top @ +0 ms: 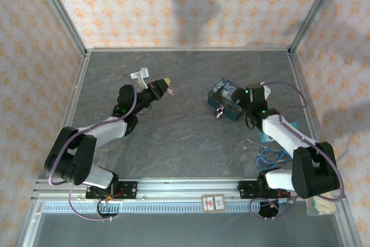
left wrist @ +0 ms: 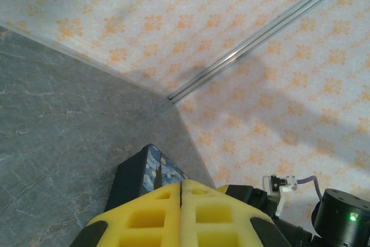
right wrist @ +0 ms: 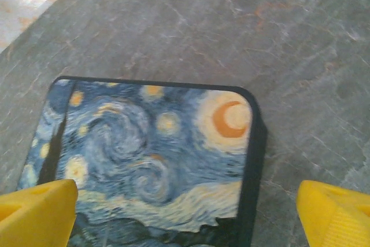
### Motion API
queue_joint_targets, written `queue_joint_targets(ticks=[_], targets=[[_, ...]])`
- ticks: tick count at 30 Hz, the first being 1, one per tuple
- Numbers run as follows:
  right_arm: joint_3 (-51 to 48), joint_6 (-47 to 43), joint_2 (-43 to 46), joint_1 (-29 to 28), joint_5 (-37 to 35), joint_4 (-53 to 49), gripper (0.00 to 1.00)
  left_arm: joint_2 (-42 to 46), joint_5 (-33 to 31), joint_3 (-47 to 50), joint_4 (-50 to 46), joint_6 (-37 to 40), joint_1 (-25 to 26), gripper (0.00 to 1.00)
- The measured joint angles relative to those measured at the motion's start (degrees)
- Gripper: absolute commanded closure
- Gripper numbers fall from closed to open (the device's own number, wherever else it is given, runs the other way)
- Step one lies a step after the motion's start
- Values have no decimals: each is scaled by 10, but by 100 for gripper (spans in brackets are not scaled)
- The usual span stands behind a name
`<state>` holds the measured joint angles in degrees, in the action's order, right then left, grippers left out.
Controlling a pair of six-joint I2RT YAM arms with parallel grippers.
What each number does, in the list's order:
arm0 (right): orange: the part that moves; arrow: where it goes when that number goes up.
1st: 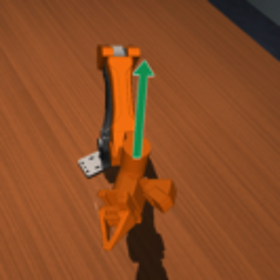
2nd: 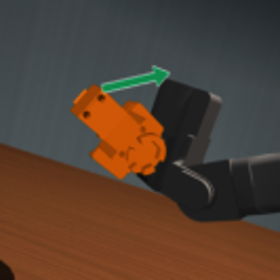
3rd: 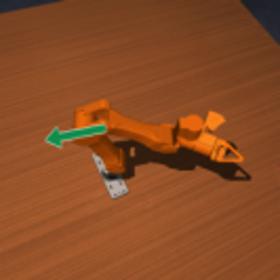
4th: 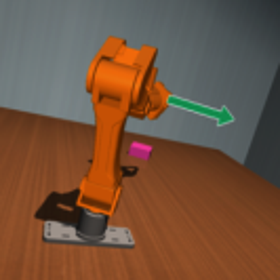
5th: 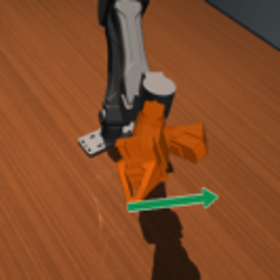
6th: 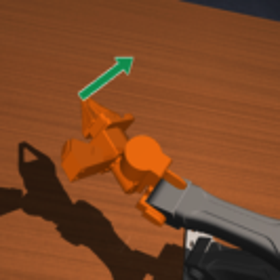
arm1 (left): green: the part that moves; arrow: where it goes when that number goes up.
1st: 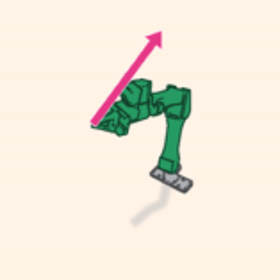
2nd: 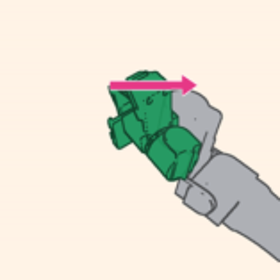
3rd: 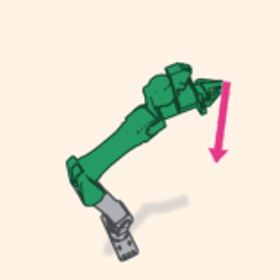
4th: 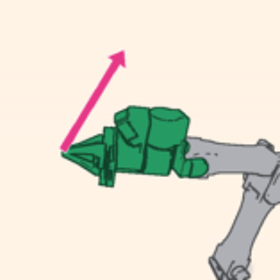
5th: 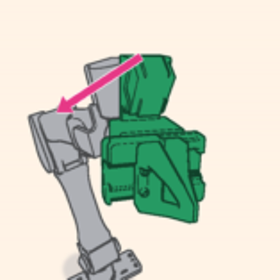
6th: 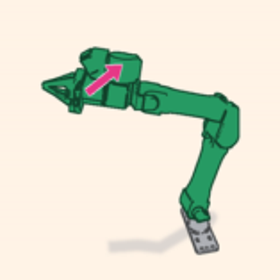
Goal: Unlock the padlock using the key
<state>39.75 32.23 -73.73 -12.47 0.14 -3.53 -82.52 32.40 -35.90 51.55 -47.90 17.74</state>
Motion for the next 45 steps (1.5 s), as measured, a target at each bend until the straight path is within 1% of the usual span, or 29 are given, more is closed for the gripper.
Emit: queue_joint_targets(ticks=[2,6,10,12,16,20,25,28,34,36,41,45], targets=[[-1,7,-5,11,8,1,8,1,-3,2,-1,0,0,100],[0,7,-27,13,29,13,10,3,-6,12,-1,-2,0,100],[8,-6,-84,13,48,26,15,3,-6,19,-1,-9,0,100],[15,-11,-103,13,57,49,18,3,-6,20,0,-15,0,100],[24,-35,-131,13,91,90,27,3,-1,38,21,-26,0,100],[54,-74,-168,1,124,111,28,-2,21,59,72,-37,0,100],[125,-135,-230,-52,162,106,30,-12,59,65,130,-47,0,100],[182,-169,-276,-83,191,93,31,-12,66,69,153,-47,0,100],[287,-201,-358,-127,230,76,31,-3,79,80,159,-42,-5,100],[325,-208,-386,-139,240,70,31,4,79,80,157,-40,-6,100],[419,-240,-452,-160,271,49,27,12,79,80,155,-32,-7,100],[467,-268,-471,-162,284,26,25,13,78,80,149,-30,-7,100]])
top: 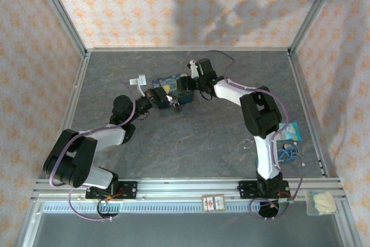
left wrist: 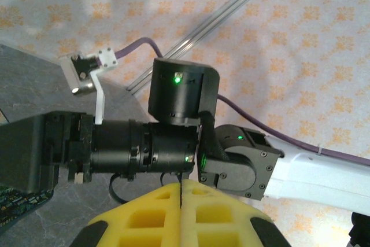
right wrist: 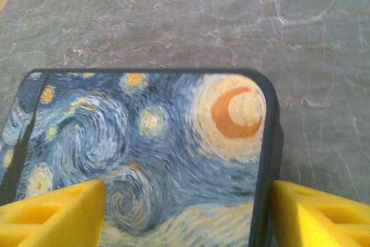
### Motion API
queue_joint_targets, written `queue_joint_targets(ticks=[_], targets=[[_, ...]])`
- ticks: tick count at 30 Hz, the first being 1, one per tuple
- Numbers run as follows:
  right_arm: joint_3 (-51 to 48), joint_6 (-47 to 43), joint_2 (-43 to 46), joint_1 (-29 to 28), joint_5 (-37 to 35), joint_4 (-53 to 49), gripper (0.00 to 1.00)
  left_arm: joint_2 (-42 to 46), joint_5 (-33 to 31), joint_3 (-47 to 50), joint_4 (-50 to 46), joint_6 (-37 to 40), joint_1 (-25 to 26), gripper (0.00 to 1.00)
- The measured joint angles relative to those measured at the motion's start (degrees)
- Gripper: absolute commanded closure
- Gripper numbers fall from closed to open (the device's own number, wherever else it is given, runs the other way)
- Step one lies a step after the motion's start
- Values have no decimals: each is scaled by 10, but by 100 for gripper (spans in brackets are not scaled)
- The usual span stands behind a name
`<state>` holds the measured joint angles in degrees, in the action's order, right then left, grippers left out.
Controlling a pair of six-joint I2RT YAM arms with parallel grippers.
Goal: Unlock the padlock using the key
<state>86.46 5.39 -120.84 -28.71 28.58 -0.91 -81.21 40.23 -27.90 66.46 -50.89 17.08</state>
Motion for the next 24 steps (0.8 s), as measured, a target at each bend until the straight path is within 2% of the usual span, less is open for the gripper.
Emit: queue_joint_targets(ticks=[5,9,13,17,20,24], targets=[[-21,-11,42,4,-1,-4,25,0,-2,-2,0,0,0,100],[-107,-1,153,8,12,12,25,-12,-1,-21,15,-6,0,100],[-178,24,263,10,70,70,27,-52,16,-52,67,-39,-1,100],[-230,61,315,10,150,153,37,-73,18,-67,95,-63,-3,100],[-266,101,319,10,204,224,45,-73,17,-67,110,-72,-4,100],[-308,155,314,6,255,308,61,-73,15,-67,136,-97,-4,100]])
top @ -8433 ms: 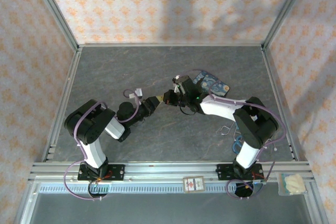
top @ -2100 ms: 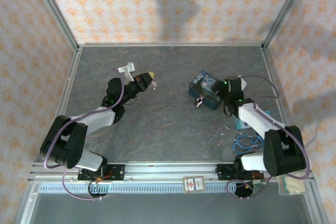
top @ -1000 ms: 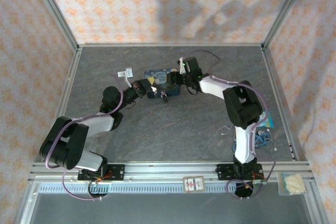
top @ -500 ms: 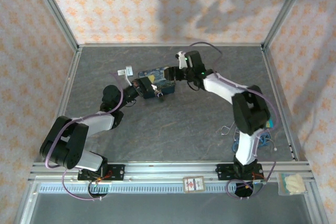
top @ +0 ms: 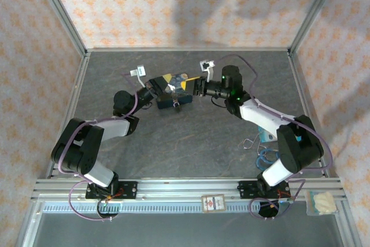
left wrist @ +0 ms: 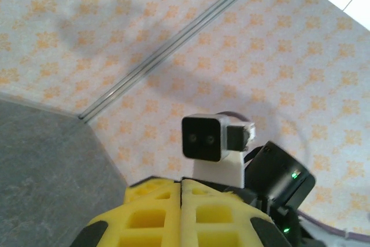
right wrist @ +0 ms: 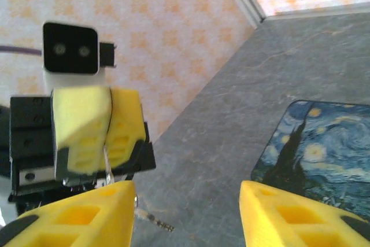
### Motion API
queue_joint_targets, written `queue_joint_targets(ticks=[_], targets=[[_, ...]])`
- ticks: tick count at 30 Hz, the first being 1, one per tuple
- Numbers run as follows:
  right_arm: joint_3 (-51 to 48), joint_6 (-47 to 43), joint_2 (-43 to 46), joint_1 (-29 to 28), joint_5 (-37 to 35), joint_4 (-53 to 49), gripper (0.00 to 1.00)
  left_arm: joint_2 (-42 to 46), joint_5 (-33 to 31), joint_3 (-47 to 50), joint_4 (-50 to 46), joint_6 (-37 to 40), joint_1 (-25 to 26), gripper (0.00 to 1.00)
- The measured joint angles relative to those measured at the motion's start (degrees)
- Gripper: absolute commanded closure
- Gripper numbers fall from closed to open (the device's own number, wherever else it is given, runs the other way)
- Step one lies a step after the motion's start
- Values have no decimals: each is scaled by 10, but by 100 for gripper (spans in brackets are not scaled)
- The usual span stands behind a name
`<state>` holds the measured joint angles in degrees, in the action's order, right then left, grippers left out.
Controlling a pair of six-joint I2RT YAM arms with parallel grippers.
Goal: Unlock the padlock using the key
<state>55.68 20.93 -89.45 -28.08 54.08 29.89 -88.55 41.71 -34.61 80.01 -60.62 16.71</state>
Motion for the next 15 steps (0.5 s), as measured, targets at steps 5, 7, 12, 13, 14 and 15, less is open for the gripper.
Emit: queue_joint_targets(ticks=[5,7,12,13,14,15], targets=[[-2,40,-13,-23,31,74,62,-10,-2,0,37,-27,0,100],[-3,49,-13,-31,37,98,61,-17,-2,0,47,-36,1,100],[-15,67,-14,-37,43,137,62,-29,-2,0,56,-53,2,100],[-16,70,-14,-38,43,140,62,-29,-2,0,57,-56,4,100],[-18,73,-15,-39,43,144,63,-29,-2,0,58,-56,5,100],[-18,75,-17,-40,43,148,63,-29,-2,0,60,-56,7,100]])
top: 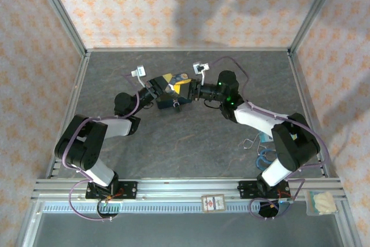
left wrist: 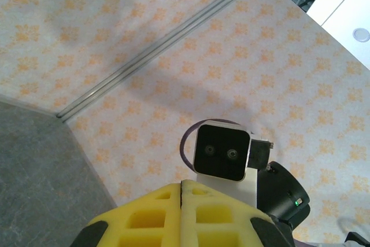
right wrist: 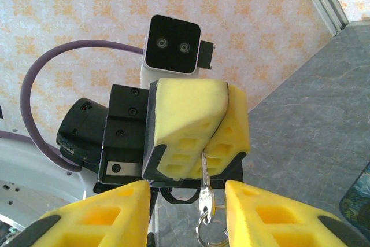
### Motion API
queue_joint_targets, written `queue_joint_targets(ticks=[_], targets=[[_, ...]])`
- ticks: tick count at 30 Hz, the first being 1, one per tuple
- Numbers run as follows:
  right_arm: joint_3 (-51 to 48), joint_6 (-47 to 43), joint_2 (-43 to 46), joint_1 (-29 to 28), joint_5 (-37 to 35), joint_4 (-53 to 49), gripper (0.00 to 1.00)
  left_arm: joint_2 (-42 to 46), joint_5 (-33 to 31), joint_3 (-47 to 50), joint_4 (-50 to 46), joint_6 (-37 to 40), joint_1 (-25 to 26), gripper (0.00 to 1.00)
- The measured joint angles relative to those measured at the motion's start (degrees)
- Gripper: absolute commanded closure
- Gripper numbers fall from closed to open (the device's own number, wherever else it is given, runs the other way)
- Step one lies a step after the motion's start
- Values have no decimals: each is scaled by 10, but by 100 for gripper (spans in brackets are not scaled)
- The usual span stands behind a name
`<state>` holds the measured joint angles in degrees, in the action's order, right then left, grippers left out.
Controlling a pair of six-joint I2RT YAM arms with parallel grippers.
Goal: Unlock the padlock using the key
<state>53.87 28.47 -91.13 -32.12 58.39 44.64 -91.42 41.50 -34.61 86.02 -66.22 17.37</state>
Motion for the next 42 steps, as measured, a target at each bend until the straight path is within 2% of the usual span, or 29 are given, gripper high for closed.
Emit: queue_joint_targets(ticks=[29,30,34,37,42], targets=[[-19,55,-28,-10,1,78,74,1,-27,14,21,-15,10,100],[-19,56,-31,-11,1,79,77,1,-28,14,21,-15,10,100],[-19,61,-41,-13,1,79,79,2,-30,15,21,-17,10,100],[-19,64,-42,-13,1,81,100,3,-31,20,22,-18,10,100],[-19,67,-42,-14,-1,82,99,7,-32,22,26,-19,10,100]])
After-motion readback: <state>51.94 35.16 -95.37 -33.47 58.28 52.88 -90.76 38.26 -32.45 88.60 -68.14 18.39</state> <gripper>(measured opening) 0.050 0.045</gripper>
